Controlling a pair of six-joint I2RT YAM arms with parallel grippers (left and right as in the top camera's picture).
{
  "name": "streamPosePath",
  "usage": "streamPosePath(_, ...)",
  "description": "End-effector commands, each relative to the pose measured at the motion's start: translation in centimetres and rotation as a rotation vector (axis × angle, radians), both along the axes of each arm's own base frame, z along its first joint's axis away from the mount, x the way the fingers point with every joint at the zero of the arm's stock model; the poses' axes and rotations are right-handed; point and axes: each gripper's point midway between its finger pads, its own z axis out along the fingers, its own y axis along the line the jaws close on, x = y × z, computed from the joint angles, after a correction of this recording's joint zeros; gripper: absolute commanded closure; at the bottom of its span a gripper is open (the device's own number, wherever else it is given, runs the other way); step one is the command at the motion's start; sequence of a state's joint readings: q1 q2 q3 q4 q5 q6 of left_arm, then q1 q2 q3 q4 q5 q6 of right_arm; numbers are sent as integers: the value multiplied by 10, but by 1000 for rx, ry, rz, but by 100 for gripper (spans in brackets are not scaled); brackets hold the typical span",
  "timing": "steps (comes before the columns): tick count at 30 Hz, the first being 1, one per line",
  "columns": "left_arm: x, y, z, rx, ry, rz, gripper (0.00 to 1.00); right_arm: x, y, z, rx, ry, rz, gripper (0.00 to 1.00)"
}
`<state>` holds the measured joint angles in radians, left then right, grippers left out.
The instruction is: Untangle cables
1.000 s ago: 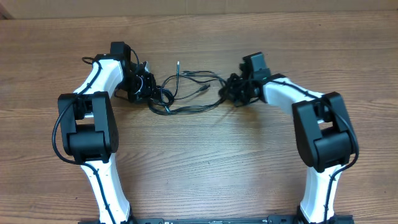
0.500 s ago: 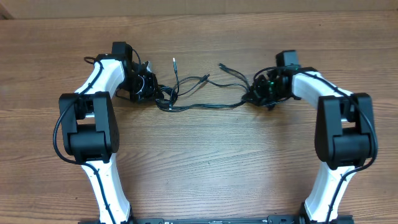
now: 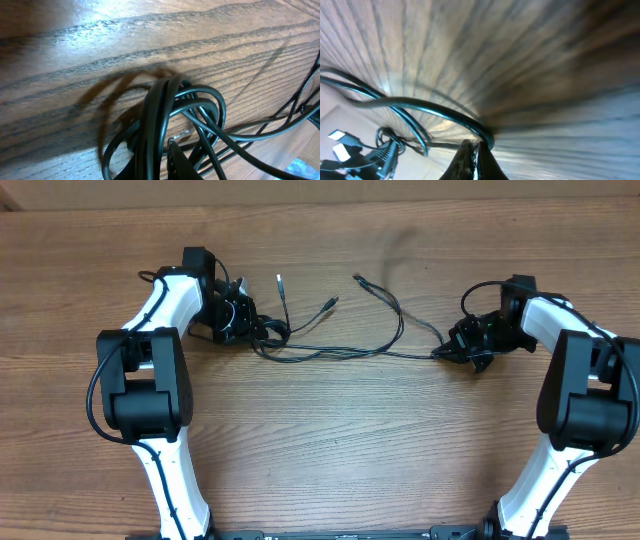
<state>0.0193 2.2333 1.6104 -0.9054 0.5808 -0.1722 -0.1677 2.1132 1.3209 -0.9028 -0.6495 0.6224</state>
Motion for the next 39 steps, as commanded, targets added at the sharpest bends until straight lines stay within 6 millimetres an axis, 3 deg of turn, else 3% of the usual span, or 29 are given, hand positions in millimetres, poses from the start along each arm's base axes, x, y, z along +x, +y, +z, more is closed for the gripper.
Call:
streamPosePath(1,-4,15,-17,60,22,0,87,-30,-37,-39,-194,110,25,96)
streamPosePath(5,-4,15,-17,59,22,0,87,-21,-29,-20,-145,46,25,96)
streamPosePath(12,-4,15,-17,59,22,0,87,-3,4,44,-50,-234,181,95)
streamPosePath(16,-4,15,-17,59,22,0,87,4,27,77,-54,-383,276,86)
streamPosePath(18,-4,13,-16,49,21,-1,90,7,40,88,-49,-436,309,73)
streamPosePath(20,-3,5,-10,-11,-1,-30,96,10,58,93,-37,-481,353,65)
streamPosePath(26,-6,-34,35,-312,-86,-151,96,7,101,95,-18,-537,462,46)
streamPosePath(31,-15,-55,71,-530,-299,-343,96,5,124,97,-6,-580,524,24)
streamPosePath(34,-25,-59,82,-585,-431,-462,96,4,133,100,8,-601,546,12)
streamPosePath(39,-40,-64,94,-639,-616,-616,96,-5,160,125,195,-762,670,10)
